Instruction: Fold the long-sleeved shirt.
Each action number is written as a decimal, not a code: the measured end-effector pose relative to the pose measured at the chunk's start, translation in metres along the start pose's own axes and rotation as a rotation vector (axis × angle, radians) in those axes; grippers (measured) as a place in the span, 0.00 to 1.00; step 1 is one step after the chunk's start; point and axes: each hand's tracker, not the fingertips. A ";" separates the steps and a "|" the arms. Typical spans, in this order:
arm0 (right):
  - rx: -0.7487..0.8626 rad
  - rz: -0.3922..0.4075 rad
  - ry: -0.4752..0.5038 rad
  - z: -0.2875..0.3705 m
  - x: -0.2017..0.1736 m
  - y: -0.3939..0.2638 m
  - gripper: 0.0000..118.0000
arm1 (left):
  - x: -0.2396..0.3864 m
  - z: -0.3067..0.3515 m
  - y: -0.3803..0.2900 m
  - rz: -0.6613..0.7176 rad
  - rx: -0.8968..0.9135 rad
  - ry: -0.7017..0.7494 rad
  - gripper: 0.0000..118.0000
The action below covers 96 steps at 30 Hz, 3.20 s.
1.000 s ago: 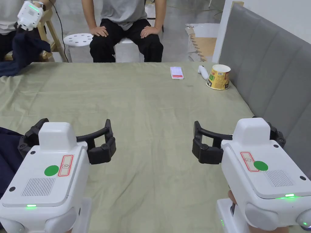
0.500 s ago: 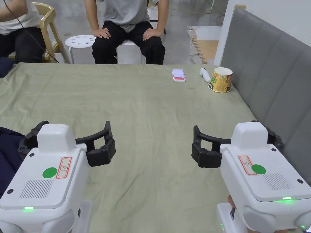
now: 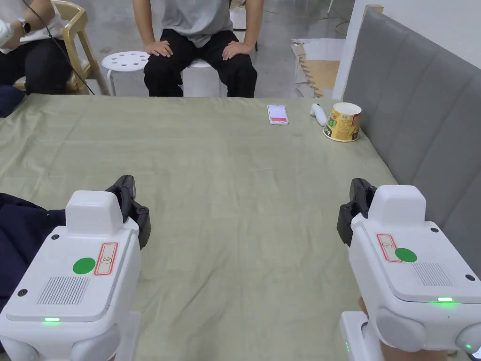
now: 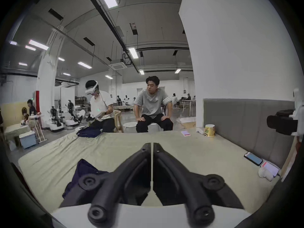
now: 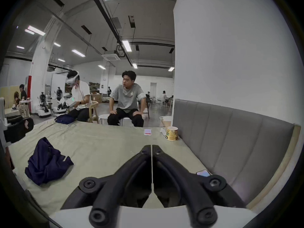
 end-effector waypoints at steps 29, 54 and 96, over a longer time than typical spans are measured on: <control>0.085 0.031 0.577 -0.007 -0.206 0.033 0.00 | -0.164 0.093 0.000 0.041 -0.045 0.491 0.04; 0.046 0.077 0.570 -0.005 -0.198 0.021 0.00 | -0.220 -0.068 -0.149 0.361 -0.898 0.414 0.09; 0.087 -0.010 0.106 0.019 -0.004 0.035 0.00 | 0.164 -0.113 -0.059 0.077 -0.491 -0.595 0.89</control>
